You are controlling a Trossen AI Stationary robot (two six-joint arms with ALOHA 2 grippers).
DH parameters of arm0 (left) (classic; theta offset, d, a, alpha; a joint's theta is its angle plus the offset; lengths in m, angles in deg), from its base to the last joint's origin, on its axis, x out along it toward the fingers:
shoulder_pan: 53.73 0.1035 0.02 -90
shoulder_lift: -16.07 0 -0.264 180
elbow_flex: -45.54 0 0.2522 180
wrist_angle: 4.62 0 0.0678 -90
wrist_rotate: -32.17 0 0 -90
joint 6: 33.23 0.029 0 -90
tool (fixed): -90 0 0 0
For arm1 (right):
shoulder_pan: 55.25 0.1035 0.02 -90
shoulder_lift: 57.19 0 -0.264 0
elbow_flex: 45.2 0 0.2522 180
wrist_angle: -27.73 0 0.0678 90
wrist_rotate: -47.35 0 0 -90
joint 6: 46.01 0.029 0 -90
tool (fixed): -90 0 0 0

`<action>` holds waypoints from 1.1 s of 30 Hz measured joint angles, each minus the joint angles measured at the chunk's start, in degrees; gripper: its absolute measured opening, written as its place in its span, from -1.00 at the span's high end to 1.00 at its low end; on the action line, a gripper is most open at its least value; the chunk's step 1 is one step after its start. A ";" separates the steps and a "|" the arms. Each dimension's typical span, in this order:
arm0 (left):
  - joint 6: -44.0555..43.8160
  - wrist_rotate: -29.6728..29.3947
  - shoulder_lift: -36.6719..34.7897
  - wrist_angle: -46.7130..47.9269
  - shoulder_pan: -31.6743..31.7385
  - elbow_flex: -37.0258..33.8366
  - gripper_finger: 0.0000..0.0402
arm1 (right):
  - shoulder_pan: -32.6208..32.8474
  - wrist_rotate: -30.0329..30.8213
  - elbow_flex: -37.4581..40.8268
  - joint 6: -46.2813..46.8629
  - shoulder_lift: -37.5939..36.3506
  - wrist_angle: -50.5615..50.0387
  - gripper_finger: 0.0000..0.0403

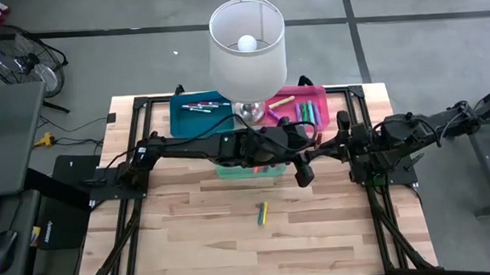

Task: Pick & Place Markers
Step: Put the brown marker pen into the blue bin

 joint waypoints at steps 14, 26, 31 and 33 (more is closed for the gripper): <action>0.52 0.23 0.02 -0.26 0.00 -0.02 0.84 | 0.00 -0.43 -0.22 1.30 -0.02 -1.61 0.93; 0.61 0.60 0.13 -0.45 0.02 -0.07 0.84 | 0.00 -0.47 -0.24 3.61 -0.01 -2.13 0.32; 0.96 0.04 0.13 -0.09 0.03 -0.09 0.84 | 0.00 -0.16 -0.24 4.76 -0.40 -2.48 -0.01; 1.51 -0.11 0.13 0.28 0.33 -0.09 0.84 | 0.00 0.78 -0.26 5.20 -0.83 -3.09 -0.10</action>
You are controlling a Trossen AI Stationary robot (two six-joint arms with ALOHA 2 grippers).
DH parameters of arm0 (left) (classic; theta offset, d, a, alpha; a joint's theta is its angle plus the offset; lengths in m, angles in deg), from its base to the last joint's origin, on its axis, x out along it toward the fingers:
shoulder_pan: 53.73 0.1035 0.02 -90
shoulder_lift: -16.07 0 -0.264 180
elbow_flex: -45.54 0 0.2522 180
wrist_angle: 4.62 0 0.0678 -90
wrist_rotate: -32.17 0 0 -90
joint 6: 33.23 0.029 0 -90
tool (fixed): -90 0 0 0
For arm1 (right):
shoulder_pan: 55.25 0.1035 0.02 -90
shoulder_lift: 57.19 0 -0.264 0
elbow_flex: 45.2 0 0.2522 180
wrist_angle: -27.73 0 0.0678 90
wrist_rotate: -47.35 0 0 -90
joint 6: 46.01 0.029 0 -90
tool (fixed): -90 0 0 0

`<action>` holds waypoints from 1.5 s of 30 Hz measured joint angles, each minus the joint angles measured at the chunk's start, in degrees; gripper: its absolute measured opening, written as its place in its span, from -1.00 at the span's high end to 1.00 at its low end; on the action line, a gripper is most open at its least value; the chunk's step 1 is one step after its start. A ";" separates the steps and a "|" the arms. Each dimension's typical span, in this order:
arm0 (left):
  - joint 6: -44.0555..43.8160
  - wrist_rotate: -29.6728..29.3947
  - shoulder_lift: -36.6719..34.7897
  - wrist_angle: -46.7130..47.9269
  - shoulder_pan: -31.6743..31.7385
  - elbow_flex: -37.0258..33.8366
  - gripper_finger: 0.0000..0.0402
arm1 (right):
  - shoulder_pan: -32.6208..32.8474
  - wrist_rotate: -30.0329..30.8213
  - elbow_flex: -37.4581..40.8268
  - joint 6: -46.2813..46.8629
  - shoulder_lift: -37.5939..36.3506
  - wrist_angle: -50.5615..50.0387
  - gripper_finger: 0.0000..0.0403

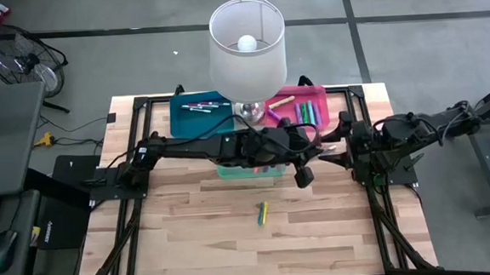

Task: Pick & Place Markers
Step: Put the brown marker pen into the blue bin

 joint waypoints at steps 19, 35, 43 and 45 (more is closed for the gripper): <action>-7.80 -15.28 -7.59 42.79 -1.65 -0.02 0.84 | -0.02 8.13 0.00 5.95 -6.06 -13.43 -0.23; -28.88 -22.01 -18.20 60.61 -2.96 -30.01 0.84 | -0.02 8.18 0.00 7.62 -5.79 -13.87 -0.23; -24.15 -18.01 -31.16 52.21 3.33 -53.47 0.84 | -0.02 10.29 0.02 8.05 -5.49 -13.98 -0.23; -18.57 -16.25 -32.56 48.55 6.28 -57.66 0.84 | -0.02 11.98 0.04 8.05 -5.38 -14.00 -0.23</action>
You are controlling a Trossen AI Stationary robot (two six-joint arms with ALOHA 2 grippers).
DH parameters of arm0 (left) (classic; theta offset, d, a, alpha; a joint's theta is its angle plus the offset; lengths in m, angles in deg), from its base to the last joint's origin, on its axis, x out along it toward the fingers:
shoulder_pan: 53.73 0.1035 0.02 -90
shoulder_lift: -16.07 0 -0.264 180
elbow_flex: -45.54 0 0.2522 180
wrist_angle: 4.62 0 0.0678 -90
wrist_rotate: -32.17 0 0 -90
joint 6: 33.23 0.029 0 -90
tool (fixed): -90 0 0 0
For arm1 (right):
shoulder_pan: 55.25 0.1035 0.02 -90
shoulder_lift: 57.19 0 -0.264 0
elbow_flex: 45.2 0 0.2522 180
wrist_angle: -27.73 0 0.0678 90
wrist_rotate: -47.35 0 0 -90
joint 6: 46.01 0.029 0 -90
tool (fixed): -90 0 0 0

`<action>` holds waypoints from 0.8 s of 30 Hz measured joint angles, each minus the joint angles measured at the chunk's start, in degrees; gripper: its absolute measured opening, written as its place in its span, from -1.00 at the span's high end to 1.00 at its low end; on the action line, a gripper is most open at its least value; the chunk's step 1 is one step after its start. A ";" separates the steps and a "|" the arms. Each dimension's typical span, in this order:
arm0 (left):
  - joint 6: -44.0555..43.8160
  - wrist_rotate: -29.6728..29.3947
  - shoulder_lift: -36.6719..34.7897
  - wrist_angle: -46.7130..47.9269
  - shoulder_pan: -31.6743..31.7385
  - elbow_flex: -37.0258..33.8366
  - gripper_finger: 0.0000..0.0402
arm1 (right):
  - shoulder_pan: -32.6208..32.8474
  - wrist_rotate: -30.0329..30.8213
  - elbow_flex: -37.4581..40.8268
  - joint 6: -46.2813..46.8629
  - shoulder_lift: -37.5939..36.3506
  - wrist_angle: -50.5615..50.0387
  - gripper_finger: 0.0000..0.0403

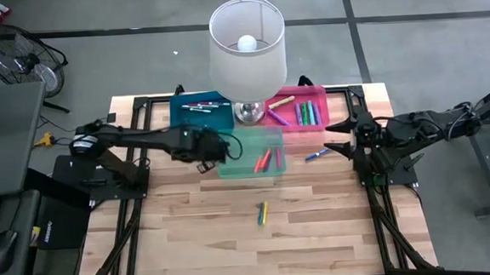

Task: Pick & Place Markers
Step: Put the brown marker pen into the blue bin

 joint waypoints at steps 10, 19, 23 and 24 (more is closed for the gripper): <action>38.12 6.11 0.05 -13.39 18.40 -6.45 0.84 | 0.00 6.02 0.00 2.62 2.27 0.09 -0.23; 59.66 7.43 2.53 -16.58 30.39 -6.49 0.84 | 0.00 10.54 0.00 5.60 5.27 0.13 -0.23; 64.60 7.52 5.11 -18.12 32.56 -6.65 0.84 | 0.00 12.74 0.00 6.33 6.10 0.13 -0.23; 65.46 7.54 5.72 -19.08 32.80 -6.65 0.84 | 0.01 13.03 0.00 6.51 6.30 0.15 -0.23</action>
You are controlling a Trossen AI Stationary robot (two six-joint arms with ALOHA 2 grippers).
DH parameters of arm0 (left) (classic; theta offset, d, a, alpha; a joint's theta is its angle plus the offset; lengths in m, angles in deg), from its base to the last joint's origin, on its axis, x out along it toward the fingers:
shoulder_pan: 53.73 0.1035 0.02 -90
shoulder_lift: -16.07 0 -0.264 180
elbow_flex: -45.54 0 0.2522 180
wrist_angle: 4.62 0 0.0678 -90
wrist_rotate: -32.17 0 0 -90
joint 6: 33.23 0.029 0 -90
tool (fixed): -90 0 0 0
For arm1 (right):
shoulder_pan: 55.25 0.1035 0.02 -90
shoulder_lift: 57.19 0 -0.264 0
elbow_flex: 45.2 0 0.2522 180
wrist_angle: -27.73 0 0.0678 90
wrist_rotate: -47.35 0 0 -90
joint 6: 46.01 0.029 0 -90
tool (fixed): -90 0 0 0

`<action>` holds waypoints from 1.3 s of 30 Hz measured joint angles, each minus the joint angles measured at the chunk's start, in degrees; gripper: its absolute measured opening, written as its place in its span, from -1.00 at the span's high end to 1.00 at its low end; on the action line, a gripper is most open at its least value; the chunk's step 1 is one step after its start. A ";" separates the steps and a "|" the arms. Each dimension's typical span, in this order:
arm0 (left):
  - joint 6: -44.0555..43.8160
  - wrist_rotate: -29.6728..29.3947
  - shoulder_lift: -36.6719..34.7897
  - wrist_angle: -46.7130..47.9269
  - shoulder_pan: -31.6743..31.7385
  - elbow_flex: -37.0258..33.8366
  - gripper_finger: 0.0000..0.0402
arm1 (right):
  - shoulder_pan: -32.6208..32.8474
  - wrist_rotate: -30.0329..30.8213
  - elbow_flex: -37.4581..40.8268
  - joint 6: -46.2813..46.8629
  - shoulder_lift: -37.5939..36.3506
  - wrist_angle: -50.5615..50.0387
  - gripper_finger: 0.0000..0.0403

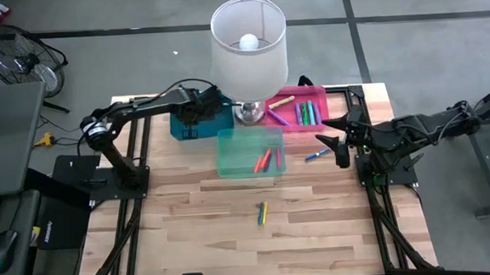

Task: Pick & Place Markers
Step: Put the brown marker pen into the blue bin, then put the blue marker pen into the blue bin

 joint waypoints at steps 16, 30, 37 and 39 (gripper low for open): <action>5.63 0.01 4.44 -1.83 0.33 0.02 0.44 | 0.01 2.02 0.01 0.81 0.07 1.08 -0.23; -0.62 1.58 4.42 4.90 -2.36 0.07 0.28 | 0.04 1.15 0.01 0.44 0.07 1.06 -0.23; -2.98 8.78 4.35 10.12 -8.55 0.11 0.28 | 0.04 -1.11 0.00 0.37 0.07 1.06 -0.23; -4.62 8.74 4.21 10.22 -10.51 0.11 0.28 | 0.04 -1.46 0.00 0.37 0.07 1.06 -0.23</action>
